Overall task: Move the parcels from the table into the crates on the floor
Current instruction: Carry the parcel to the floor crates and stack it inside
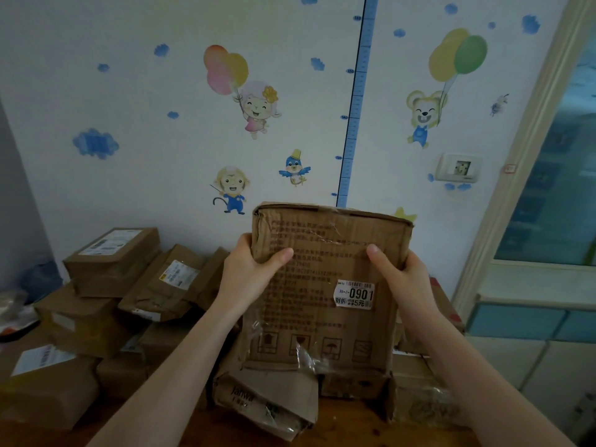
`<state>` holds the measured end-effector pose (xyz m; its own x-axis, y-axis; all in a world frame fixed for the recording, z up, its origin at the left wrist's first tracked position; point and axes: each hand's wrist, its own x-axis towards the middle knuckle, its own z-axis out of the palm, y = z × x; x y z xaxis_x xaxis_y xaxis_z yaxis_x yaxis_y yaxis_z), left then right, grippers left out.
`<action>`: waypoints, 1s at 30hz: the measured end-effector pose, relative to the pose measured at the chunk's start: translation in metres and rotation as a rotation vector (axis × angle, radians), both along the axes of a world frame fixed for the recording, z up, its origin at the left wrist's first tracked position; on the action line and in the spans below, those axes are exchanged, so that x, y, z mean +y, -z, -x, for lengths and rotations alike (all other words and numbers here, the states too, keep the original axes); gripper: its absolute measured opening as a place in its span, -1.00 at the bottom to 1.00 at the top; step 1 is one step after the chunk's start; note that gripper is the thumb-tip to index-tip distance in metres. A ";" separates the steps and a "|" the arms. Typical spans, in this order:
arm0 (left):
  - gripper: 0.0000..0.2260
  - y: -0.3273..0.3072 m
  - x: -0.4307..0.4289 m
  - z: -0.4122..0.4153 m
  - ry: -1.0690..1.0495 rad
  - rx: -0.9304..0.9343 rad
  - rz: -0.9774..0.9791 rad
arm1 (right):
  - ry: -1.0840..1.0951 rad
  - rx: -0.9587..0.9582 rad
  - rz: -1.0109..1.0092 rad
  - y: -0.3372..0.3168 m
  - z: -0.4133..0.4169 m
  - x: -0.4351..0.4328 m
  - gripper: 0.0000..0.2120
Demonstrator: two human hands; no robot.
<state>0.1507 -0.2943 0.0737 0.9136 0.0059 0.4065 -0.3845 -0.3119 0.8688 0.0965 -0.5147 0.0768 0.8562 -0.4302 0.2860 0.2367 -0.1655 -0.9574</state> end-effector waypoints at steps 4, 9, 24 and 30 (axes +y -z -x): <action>-0.58 -0.005 0.000 0.002 0.039 0.147 0.072 | -0.006 0.033 -0.082 -0.007 0.004 -0.004 -0.75; -0.50 -0.011 0.001 0.001 0.043 0.214 0.192 | 0.003 0.065 -0.111 -0.003 0.006 -0.003 -0.77; -0.74 -0.003 0.002 0.005 0.197 0.171 0.232 | 0.050 0.056 -0.021 0.003 0.002 -0.006 -0.86; -0.80 -0.009 0.009 0.003 0.267 0.139 0.165 | 0.003 0.091 -0.055 -0.004 0.001 -0.013 -0.93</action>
